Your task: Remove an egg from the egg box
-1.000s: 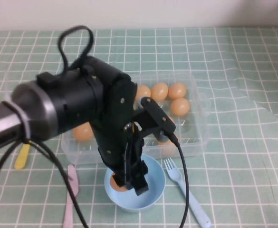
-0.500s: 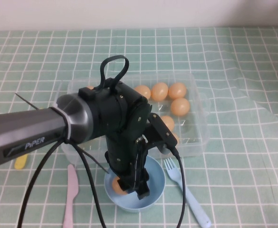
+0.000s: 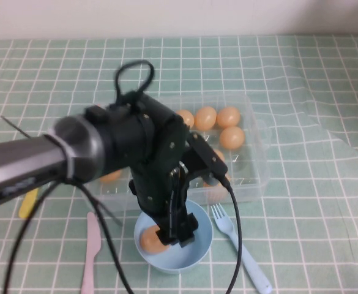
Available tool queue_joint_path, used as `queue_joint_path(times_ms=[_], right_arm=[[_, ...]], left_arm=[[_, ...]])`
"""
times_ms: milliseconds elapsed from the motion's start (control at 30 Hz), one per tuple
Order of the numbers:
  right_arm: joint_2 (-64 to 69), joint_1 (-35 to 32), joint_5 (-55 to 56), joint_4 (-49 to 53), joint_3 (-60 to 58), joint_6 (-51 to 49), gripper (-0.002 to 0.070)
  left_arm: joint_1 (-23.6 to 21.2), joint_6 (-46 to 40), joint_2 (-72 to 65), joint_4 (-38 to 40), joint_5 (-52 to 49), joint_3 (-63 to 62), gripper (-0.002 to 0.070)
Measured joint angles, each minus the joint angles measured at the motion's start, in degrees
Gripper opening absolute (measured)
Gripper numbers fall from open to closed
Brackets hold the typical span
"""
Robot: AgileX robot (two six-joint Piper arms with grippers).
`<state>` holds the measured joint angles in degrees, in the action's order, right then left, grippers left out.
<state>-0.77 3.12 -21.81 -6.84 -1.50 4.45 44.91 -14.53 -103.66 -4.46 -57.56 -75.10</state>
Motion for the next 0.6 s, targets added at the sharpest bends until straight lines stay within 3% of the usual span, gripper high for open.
queue_joint_path(times_ms=[133,233,433,500,600], right_arm=[[0.00,0.00,0.00,0.00,0.00,0.00,-0.0017],[0.00,0.00,0.00,0.00,0.00,0.00,-0.0017],[0.00,0.00,0.00,0.00,0.00,0.00,-0.0017],[0.00,0.00,0.00,0.00,0.00,0.00,-0.0017],[0.00,0.00,0.00,0.00,0.00,0.00,-0.0017]], left_arm=[[0.00,0.80,6.96,0.00,-0.38,0.00,0.0551],[0.00,1.90,13.63,0.00,-0.38,0.28,0.0497],[0.00,2.80,27.39,0.35,1.99,5.81,0.0097],[0.00,4.20,32.29,0.68,4.62,9.68,0.0042],[0.00,5.09,40.34,2.10,10.65,15.51,0.0014]])
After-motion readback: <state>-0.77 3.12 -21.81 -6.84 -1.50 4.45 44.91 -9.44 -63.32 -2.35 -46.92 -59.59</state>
